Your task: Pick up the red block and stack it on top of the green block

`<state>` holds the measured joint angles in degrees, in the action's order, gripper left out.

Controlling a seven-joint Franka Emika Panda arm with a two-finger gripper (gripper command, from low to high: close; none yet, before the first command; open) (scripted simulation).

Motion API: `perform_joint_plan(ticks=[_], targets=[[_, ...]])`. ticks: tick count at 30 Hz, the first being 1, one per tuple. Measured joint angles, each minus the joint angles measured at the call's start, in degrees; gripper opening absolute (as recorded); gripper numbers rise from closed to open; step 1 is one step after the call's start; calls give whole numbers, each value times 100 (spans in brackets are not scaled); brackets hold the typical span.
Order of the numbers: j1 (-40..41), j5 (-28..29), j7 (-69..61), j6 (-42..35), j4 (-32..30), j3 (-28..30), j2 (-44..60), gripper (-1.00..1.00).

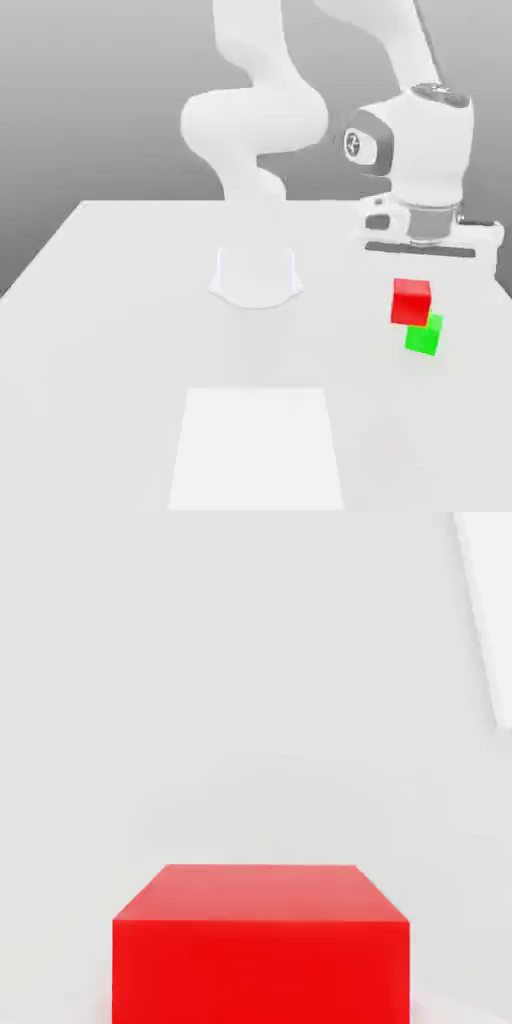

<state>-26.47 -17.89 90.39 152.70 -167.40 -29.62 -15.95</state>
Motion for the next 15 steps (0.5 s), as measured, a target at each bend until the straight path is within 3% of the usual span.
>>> perform_joint_plan(ticks=[3, 15], targets=[[-331, -105, 234, -2, -12, -313, -37, -100], [52, 493, 671, 646, 4, -640, 570, -100]])
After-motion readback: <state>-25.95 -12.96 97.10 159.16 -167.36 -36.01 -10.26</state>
